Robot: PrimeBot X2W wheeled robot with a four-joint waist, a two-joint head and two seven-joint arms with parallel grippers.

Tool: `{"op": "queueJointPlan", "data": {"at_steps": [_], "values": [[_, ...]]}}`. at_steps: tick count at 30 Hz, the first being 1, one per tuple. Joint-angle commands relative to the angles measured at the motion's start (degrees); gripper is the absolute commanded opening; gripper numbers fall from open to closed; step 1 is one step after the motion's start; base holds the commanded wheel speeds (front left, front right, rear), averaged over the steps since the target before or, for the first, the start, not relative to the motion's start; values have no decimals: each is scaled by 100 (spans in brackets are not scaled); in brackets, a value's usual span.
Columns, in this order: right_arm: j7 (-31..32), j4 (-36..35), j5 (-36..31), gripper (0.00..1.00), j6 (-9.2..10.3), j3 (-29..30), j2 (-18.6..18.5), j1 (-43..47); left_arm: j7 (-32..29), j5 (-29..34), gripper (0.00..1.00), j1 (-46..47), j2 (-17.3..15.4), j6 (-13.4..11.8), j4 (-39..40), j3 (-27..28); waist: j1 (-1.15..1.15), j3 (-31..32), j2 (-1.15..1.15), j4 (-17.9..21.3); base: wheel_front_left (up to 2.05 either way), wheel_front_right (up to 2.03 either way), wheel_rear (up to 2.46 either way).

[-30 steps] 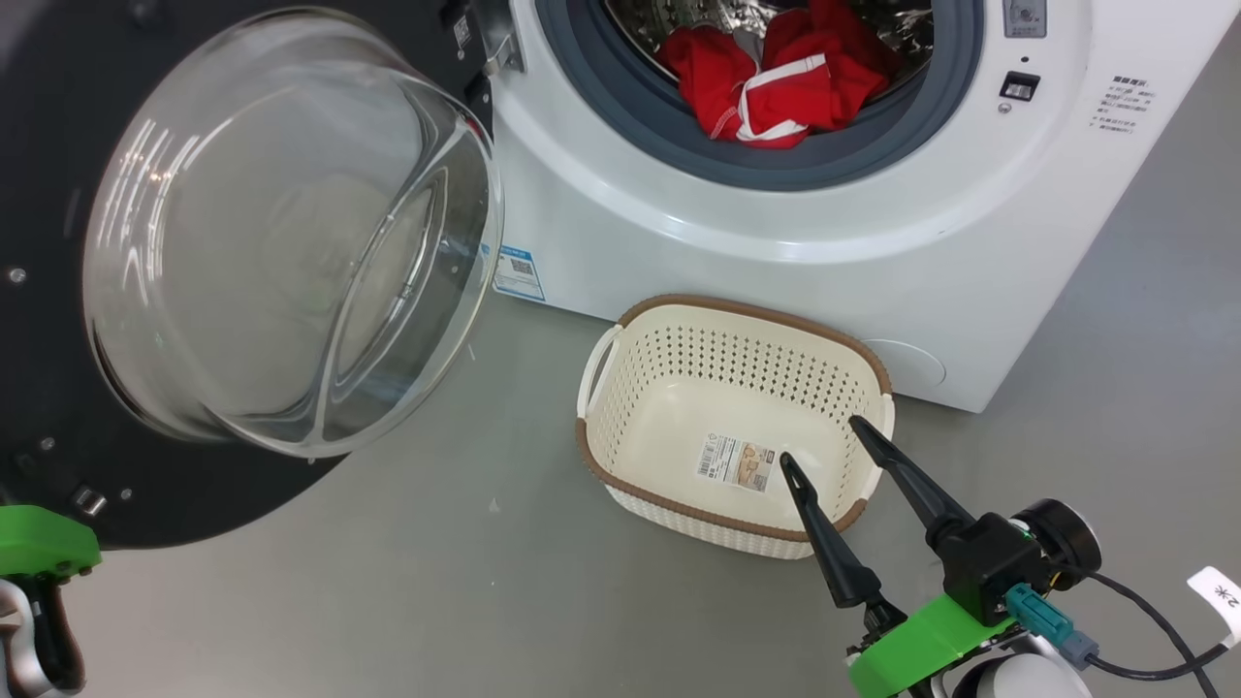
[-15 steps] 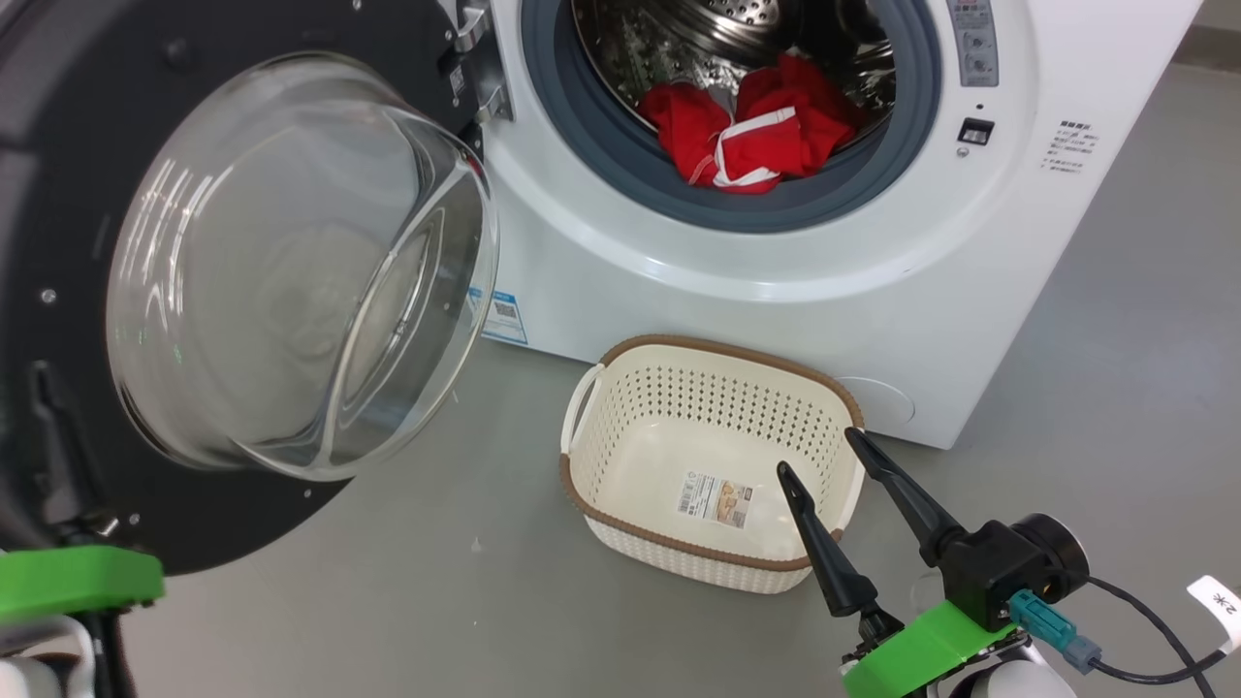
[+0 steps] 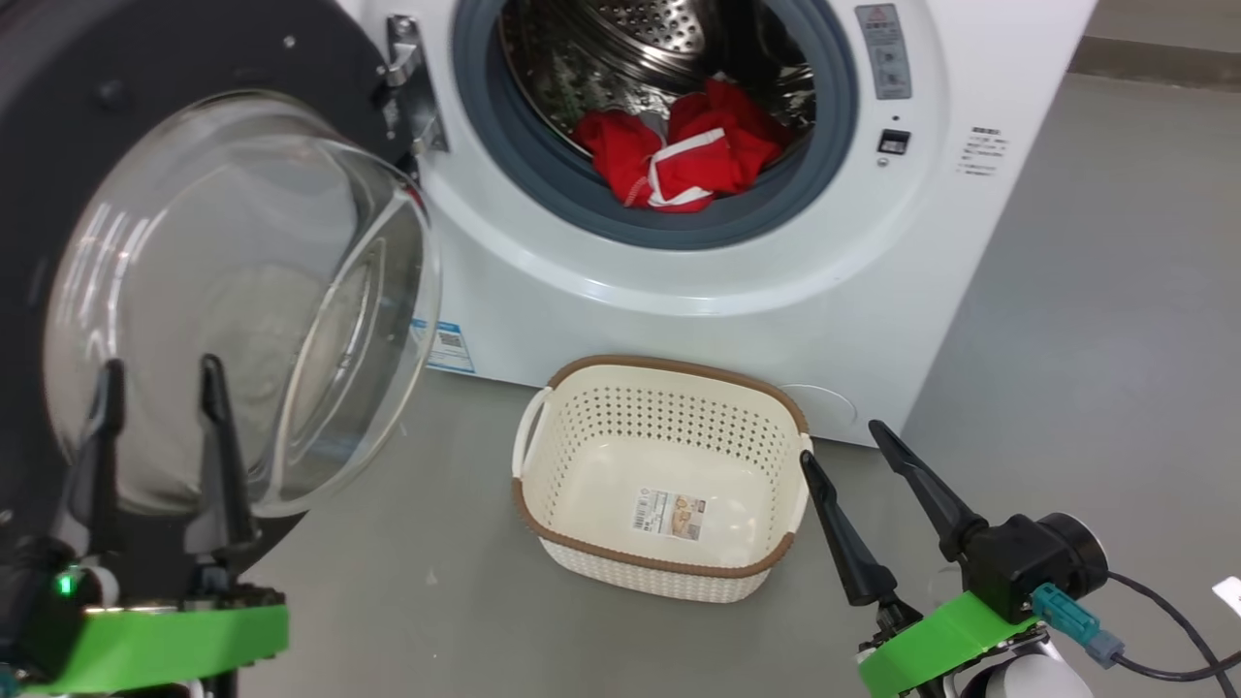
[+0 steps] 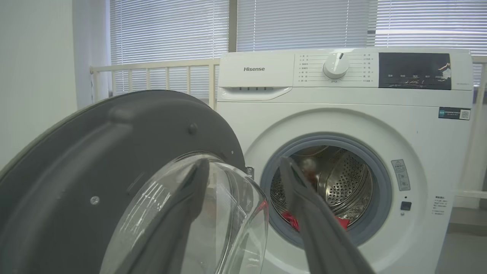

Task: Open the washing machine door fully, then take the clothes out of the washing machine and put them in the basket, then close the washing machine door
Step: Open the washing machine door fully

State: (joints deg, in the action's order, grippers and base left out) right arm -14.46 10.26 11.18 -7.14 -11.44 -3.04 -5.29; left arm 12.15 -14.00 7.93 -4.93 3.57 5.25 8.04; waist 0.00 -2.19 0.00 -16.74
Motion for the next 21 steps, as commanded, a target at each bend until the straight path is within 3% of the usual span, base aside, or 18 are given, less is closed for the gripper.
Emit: {"op": "queueJointPlan", "data": {"at_steps": [1, 12, 21], "values": [[-51, -162, 22, 100, -35, -58, 16, -233, -17, -55, 100, 35, -120, 68, 206, 92, 0, -37, 0, 149, 0, 0, 0], [-53, -386, -112, 100, -35, 307, 16, -367, -4, -208, 100, -173, -237, 294, 211, -497, 0, -202, 0, 798, 0, 0, 0], [-53, -542, -190, 100, -35, 527, 16, -397, -22, -353, 100, -266, -162, 168, 64, -474, 0, -266, 0, 1306, 0, 0, 0]]}}
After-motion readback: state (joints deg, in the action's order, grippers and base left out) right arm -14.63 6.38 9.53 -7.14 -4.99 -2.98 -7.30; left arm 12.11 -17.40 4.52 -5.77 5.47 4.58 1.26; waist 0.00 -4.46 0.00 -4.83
